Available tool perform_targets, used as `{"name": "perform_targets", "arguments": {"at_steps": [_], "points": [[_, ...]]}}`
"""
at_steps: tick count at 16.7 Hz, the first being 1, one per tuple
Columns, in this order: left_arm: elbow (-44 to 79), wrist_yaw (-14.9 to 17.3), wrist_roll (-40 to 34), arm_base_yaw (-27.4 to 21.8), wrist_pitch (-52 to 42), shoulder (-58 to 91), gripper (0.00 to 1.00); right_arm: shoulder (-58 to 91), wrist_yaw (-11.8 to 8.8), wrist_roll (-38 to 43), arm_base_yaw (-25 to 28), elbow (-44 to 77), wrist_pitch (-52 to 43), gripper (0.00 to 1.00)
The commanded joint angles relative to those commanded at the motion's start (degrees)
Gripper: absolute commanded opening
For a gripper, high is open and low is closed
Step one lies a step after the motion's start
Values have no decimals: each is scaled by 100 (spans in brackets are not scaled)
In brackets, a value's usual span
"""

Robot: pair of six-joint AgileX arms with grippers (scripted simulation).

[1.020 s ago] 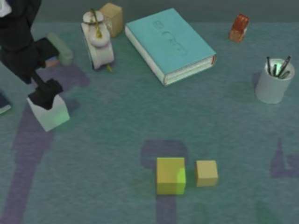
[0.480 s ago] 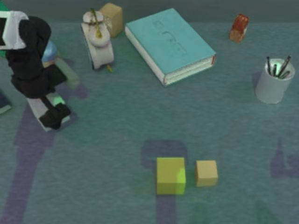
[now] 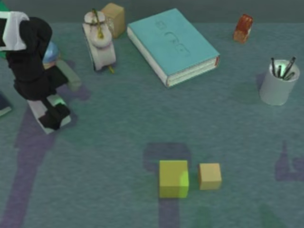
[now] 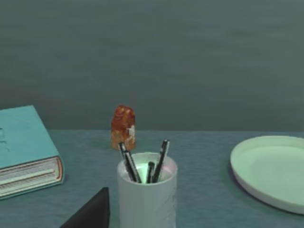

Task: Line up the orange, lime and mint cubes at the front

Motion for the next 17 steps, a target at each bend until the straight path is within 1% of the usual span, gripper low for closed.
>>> {"name": "perform_targets", "arguments": {"at_steps": [7,8,17], "points": [[0,0,0,0,0,0,2,0,0,0,0,0,0,100],[0,0,0,0,0,0,0,0,0,0,0,0,0,100],[16,25,-10,2,-69,-81,0,0,0,0,0,0,0,100]]}}
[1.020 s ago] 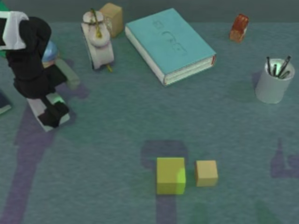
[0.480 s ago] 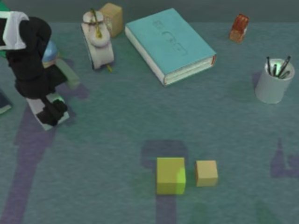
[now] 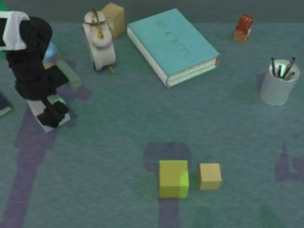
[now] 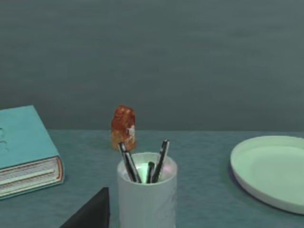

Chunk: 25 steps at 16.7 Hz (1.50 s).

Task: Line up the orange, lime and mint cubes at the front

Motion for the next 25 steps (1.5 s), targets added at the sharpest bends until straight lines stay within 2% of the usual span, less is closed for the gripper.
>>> {"name": "perform_targets", "arguments": {"at_steps": [7,14,18,25], "points": [[740,-4,-15,104,-1229,-445,0,0,0,0,0,0,0,100],[713,-8,15,-7,-1274,-542,0,0,0,0,0,0,0,100],[58,-14,160,-757,-1151,-1083,0,0,0,0,0,0,0,100],[-1689,-31,509,-2674,-847,-2476,0,0,0,0,0,0,0,100]]}}
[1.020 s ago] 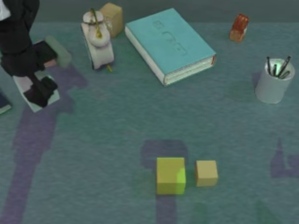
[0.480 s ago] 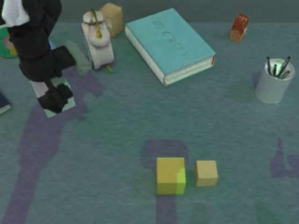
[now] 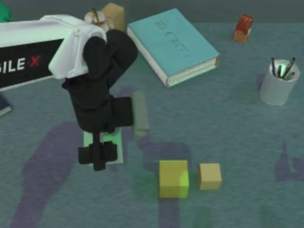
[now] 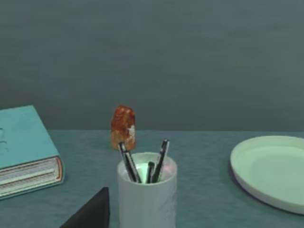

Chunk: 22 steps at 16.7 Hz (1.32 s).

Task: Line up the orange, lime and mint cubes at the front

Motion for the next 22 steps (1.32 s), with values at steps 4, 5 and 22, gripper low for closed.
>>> {"name": "perform_targets", "arguments": {"at_steps": [4,5,22], "points": [[-385,-10,77,-404,86,-337,0,0,0,0,0,0,0,100],[-385,-10,77,-404,86,-337,0,0,0,0,0,0,0,100],[-1214,-6,50,-442,1609,358,8,0,0,0,0,0,0,100]]}}
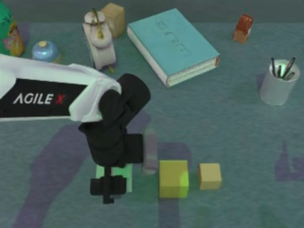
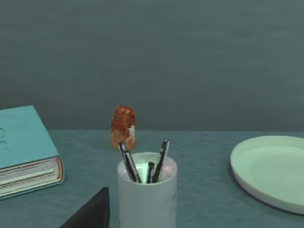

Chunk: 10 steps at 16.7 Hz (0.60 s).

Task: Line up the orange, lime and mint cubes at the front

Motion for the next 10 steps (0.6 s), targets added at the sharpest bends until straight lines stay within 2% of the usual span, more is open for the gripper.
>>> {"name": "perform_targets", "arguments": {"at_steps": [10], "points": [[0,0,0,0,0,0,83,0,0,0,0,0,0,100]]}}
